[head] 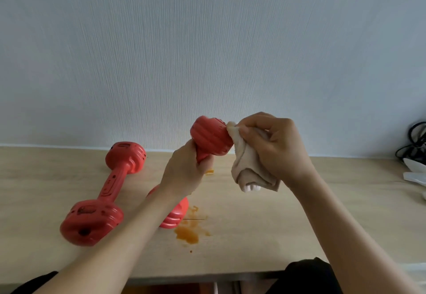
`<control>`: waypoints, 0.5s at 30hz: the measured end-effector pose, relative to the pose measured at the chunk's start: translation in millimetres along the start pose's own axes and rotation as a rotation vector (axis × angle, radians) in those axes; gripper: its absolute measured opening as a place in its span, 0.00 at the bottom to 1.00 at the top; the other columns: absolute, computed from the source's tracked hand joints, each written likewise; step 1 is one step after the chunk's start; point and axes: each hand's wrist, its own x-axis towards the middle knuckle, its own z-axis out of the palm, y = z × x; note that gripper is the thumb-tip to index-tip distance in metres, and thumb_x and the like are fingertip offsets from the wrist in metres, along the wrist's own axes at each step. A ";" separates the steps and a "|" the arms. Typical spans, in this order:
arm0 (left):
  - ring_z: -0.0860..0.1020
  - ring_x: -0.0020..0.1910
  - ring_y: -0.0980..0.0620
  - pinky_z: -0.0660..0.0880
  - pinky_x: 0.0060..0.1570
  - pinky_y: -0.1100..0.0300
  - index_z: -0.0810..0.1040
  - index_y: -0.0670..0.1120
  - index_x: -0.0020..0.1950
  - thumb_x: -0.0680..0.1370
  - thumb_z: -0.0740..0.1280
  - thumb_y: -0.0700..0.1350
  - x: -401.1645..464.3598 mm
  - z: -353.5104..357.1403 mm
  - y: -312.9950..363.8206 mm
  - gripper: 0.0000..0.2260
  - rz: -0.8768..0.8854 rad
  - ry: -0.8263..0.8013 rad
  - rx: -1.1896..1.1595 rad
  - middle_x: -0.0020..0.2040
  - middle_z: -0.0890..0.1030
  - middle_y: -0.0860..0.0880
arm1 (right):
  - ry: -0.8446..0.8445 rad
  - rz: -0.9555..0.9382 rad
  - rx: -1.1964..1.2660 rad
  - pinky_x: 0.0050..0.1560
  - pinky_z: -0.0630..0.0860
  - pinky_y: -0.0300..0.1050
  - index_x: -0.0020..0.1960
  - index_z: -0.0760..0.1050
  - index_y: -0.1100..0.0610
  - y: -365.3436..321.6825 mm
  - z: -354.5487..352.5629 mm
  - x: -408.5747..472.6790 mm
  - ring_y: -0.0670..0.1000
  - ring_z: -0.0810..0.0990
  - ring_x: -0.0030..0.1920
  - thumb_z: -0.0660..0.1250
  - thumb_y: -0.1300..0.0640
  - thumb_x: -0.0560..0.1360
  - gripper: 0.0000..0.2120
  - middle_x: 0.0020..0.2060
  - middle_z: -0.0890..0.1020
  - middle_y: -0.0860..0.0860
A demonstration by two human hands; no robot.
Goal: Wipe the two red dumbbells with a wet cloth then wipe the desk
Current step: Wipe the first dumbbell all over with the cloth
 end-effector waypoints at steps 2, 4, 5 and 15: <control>0.70 0.30 0.56 0.62 0.30 0.60 0.69 0.46 0.43 0.76 0.65 0.46 -0.7 2.4 0.1 0.07 -0.003 0.017 -0.008 0.30 0.70 0.56 | 0.082 0.005 0.108 0.43 0.73 0.35 0.42 0.81 0.55 -5.1 -6.8 -1.2 0.43 0.80 0.42 0.66 0.61 0.75 0.06 0.40 0.83 0.45; 0.73 0.31 0.51 0.66 0.32 0.57 0.69 0.47 0.43 0.76 0.66 0.48 -2.8 3.7 1.1 0.07 -0.002 0.018 -0.008 0.31 0.72 0.56 | 0.256 -0.080 0.110 0.49 0.71 0.35 0.44 0.81 0.50 -6.2 -7.5 -0.8 0.45 0.78 0.48 0.66 0.59 0.75 0.06 0.44 0.82 0.43; 0.75 0.33 0.49 0.68 0.33 0.56 0.70 0.47 0.43 0.75 0.66 0.48 -4.3 4.0 1.9 0.08 0.003 0.015 -0.007 0.31 0.73 0.55 | 0.308 -0.123 0.057 0.53 0.69 0.36 0.46 0.81 0.48 -6.5 -4.5 0.4 0.47 0.76 0.52 0.65 0.57 0.74 0.07 0.47 0.81 0.42; 0.70 0.32 0.50 0.56 0.30 0.59 0.67 0.47 0.42 0.73 0.69 0.44 -14.0 6.0 8.5 0.10 -0.021 0.101 0.042 0.30 0.70 0.57 | -0.126 -0.206 -0.279 0.61 0.62 0.37 0.64 0.74 0.54 -13.3 30.0 7.1 0.45 0.68 0.59 0.52 0.55 0.80 0.17 0.57 0.75 0.45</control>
